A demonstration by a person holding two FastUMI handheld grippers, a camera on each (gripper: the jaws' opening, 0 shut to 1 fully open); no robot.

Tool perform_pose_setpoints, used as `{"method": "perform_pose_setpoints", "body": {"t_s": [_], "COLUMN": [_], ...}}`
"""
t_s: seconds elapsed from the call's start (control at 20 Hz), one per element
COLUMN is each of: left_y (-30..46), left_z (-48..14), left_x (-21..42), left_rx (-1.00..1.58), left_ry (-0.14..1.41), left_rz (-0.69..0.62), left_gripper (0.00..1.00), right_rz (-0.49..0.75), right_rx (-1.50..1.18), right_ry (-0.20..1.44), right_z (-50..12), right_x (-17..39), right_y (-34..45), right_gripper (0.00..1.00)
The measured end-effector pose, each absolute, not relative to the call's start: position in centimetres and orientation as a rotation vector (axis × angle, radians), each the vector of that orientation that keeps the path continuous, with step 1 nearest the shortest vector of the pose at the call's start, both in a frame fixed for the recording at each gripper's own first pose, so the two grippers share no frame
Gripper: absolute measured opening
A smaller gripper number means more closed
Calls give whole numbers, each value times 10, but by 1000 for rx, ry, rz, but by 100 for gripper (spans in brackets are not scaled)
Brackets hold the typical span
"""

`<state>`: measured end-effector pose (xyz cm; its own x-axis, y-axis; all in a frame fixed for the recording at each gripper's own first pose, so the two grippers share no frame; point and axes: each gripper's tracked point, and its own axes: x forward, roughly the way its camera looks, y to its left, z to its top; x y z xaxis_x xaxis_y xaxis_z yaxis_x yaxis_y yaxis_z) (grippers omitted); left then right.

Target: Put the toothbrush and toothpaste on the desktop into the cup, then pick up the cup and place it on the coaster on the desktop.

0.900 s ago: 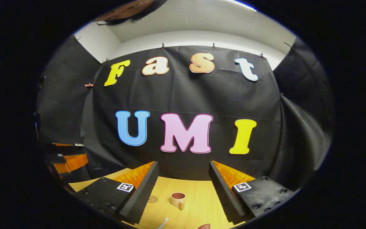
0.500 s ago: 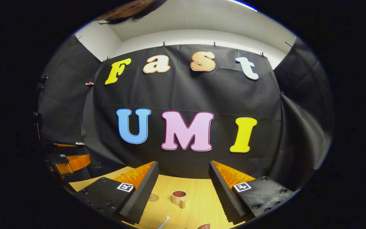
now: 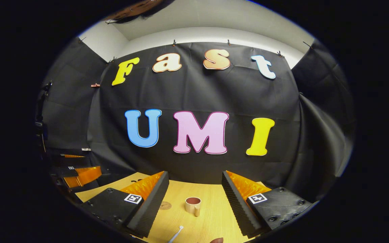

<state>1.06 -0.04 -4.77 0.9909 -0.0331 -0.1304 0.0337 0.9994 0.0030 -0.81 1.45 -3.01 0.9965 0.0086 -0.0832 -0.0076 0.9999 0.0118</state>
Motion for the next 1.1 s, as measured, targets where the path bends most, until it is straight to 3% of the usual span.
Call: {"method": "perform_pose_setpoints", "body": {"t_s": [0.65, 1.1], "left_y": [-32, -24], "left_z": [-320, -419], "left_x": [68, 66], "left_rx": [-1, -7], "left_ry": [632, 881], "left_rz": [-85, -75], "left_gripper": [96, 90], "right_rz": [-27, -46], "right_rx": [49, 91], "right_ry": [318, 445], "right_z": [-118, -180], "right_x": [-24, -18], "right_y": [6, 8], "right_gripper": [97, 97]}}
